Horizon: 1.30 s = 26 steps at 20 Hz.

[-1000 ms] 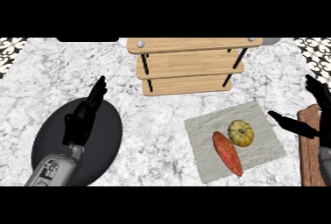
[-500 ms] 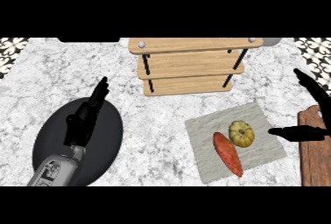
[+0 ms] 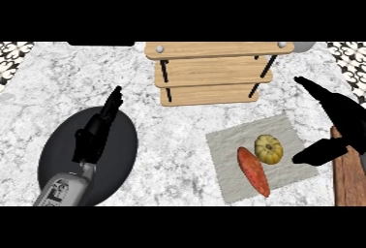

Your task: Pick the squash from the placemat and place it in the tiered shelf

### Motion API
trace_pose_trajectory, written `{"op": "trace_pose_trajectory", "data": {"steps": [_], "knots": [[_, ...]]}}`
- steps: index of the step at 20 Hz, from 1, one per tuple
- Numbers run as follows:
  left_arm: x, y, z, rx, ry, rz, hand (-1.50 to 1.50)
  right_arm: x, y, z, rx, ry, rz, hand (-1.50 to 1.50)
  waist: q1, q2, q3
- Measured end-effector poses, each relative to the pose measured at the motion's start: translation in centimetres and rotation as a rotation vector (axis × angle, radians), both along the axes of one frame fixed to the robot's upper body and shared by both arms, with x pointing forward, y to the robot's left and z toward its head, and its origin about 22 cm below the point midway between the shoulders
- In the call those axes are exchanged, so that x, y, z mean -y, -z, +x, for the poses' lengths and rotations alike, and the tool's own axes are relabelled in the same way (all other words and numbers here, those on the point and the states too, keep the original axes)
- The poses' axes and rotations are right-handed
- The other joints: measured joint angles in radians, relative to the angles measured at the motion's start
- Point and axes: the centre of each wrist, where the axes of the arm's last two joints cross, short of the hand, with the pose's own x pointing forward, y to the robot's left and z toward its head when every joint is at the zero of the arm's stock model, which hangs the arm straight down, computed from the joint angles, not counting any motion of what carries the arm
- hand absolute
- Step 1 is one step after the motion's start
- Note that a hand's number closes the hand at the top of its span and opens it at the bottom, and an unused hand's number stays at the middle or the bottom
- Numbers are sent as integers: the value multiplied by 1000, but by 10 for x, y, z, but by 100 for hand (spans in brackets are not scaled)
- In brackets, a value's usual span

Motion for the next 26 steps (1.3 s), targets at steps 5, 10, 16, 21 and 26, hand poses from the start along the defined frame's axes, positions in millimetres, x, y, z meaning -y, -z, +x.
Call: {"op": "trace_pose_trajectory", "data": {"steps": [5, 10, 16, 21, 26], "knots": [[1, 0, 2, 0, 3, 0, 0, -38, -18, -2, -117, -17, -206, -150, 2, 1, 0], [-3, 2, 5, 5, 0, -4, 0, -68, -22, -5, -149, -32, -258, -150, -3, 2, 2], [-6, 6, 3, -4, -3, -4, 0, -89, -16, -19, -123, -44, -248, -150, -8, 2, 2], [-9, 6, -2, -7, 1, 5, 0, -104, -7, -19, -101, -41, -267, -150, -6, 2, 3], [-11, 7, -2, -1, -7, 5, 0, -107, -1, -25, -95, -31, -278, -150, -8, 2, 3]]}}
